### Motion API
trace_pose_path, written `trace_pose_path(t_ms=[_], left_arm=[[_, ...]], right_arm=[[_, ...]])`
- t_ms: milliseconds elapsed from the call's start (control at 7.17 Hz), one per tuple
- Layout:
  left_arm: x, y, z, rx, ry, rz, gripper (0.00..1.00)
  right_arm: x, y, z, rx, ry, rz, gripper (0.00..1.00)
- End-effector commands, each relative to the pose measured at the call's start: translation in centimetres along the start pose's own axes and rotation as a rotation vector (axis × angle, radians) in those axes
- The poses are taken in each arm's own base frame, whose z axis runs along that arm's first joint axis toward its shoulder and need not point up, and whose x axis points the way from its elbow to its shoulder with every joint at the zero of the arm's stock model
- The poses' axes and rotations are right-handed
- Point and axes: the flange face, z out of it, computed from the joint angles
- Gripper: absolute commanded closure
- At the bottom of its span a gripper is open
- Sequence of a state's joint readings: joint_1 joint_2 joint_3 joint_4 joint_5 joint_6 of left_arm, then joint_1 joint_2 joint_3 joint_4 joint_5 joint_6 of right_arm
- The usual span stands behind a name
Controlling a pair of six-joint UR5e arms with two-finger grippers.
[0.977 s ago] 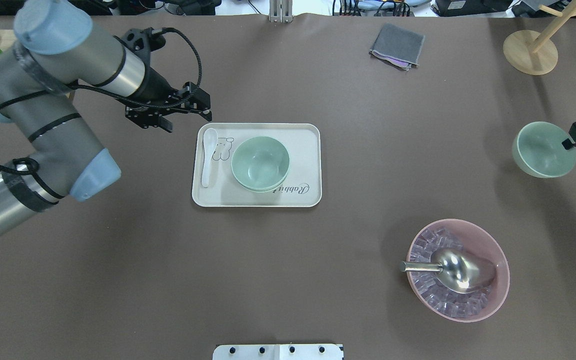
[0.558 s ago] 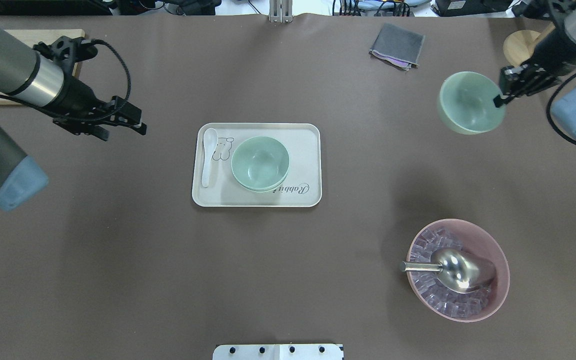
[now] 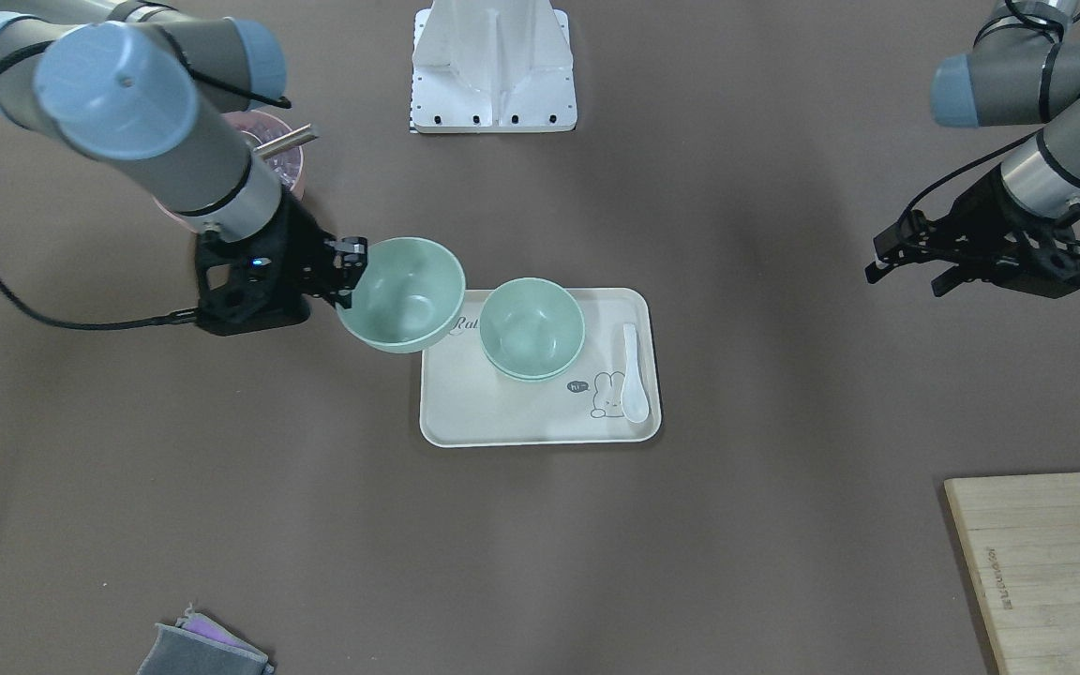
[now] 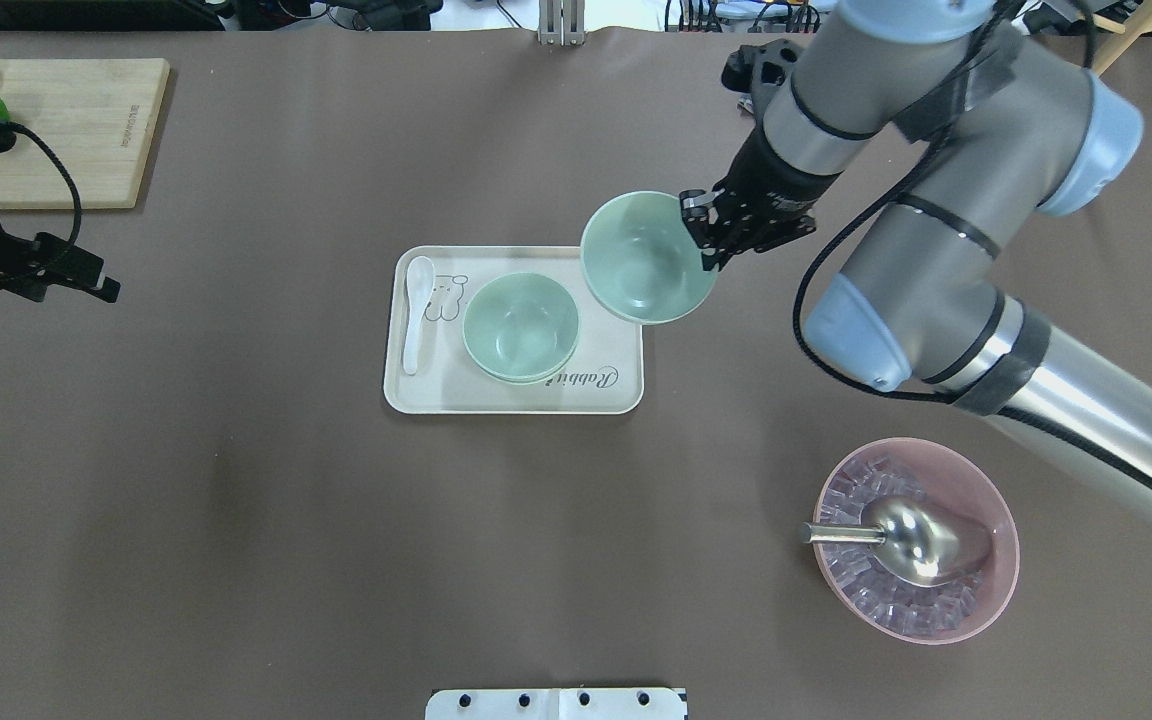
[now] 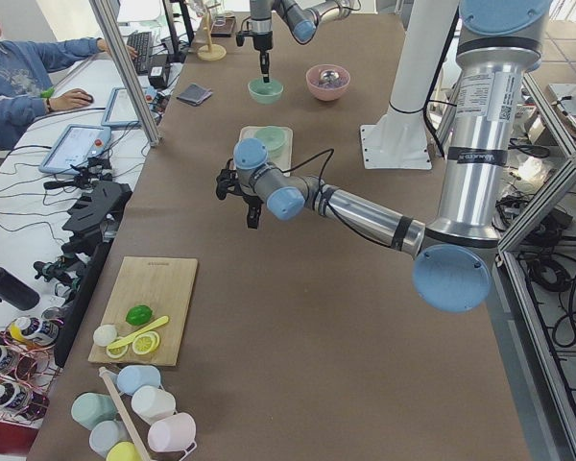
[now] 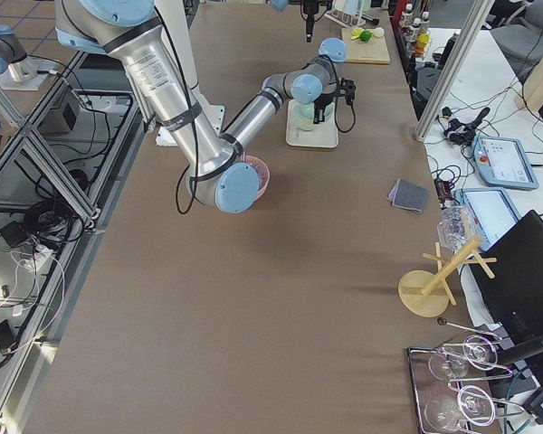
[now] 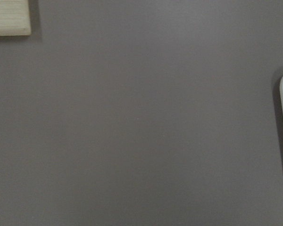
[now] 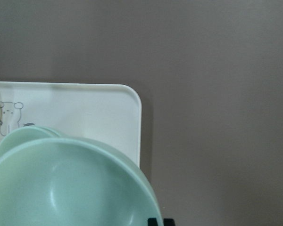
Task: Stack green bowls together
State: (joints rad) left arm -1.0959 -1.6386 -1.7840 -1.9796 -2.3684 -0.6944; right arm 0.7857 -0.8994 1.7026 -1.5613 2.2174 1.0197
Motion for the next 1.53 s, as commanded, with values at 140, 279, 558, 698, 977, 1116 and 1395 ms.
trace_pose_path(t_ms=[140, 279, 558, 698, 977, 1116, 1395], left_arm=[[-5.4, 0.8, -1.4, 0.012, -0.040, 0.028, 0.02], [-5.3, 0.8, -1.4, 0.010, -0.034, 0.030, 0.02], [-5.2, 0.8, -1.5, 0.011, -0.033, 0.025, 0.02], [-5.0, 0.6, -1.5, 0.013, -0.034, 0.014, 0.02], [-5.4, 0.3, -1.8, 0.000, -0.050, -0.017, 0.02], [-6.5, -0.1, -2.8, 0.016, -0.065, -0.028, 0.02], [-9.8, -0.4, -4.7, 0.025, -0.116, 0.047, 0.02]], right_arm=[[-9.3, 0.4, 6.2, 0.072, -0.026, 0.038, 1.00], [-9.8, 1.0, 7.3, 0.060, -0.027, 0.032, 1.00], [-9.6, 1.4, 7.9, 0.054, -0.025, 0.035, 0.00], [-8.8, 0.3, 6.6, 0.059, -0.028, 0.049, 0.00], [0.9, -4.0, 1.9, 0.018, -0.049, 0.100, 0.00], [8.0, -5.1, -0.2, 0.031, -0.027, 0.061, 0.00], [24.6, -7.4, -4.4, 0.045, 0.034, -0.023, 0.00]])
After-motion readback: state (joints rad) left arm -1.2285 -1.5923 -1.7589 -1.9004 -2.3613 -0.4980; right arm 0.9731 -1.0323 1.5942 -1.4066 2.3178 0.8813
